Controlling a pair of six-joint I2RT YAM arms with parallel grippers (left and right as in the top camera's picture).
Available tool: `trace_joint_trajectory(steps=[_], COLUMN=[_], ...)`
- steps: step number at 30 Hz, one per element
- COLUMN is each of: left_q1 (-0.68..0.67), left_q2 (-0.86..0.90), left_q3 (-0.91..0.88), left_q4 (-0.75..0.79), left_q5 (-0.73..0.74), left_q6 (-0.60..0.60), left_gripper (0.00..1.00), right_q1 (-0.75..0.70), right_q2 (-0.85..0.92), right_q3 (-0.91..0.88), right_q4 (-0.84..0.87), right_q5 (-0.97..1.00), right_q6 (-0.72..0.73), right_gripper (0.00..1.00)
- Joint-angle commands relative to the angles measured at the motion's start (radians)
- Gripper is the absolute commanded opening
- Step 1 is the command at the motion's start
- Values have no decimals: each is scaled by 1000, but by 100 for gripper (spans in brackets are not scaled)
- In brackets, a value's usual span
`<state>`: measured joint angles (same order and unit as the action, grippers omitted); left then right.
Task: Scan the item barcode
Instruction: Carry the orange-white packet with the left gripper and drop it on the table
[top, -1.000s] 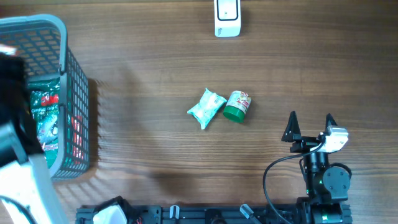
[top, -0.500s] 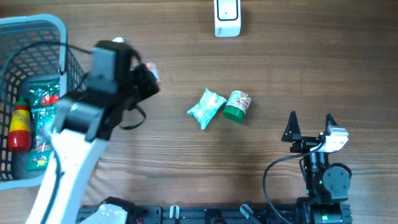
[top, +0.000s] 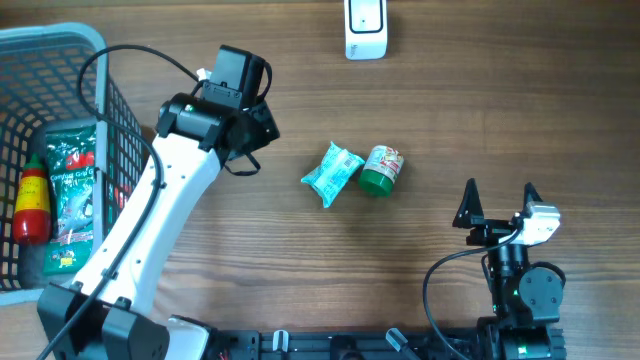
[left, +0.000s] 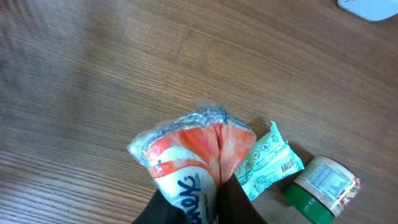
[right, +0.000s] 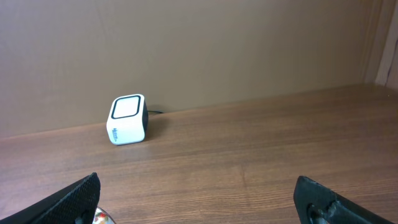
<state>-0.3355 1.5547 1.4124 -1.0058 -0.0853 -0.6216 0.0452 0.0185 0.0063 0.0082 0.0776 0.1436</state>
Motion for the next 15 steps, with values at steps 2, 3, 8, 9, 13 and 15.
trace_joint_trajectory(steps=[2,3,8,9,13,15], left_q1=[-3,-9,-58,-71,-112,-122], left_q2=[70,87,177,192,249,267], left_q3=[-14,-26,-106,-125,-207,-232], left_q4=[8,21,96,119,209,225], left_q5=[-16,-16,3,10,12,50], left_q6=[11,11,12,12,11,5], left_gripper=[4,4,4,4,4,4], right_q1=[0,0,0,0,0,0], right_q2=[-2,-2,-2,-2,-2,-2], right_q3=[-1,-1,-1,-1,-1,-1], right_q4=[5,5,5,5,5,5], right_q5=[-16,-16,-16,-16,-16,-16], right_q6=[-13,-13,-13,-13,-13,-13], right_gripper=[100,99,100,100,100,100])
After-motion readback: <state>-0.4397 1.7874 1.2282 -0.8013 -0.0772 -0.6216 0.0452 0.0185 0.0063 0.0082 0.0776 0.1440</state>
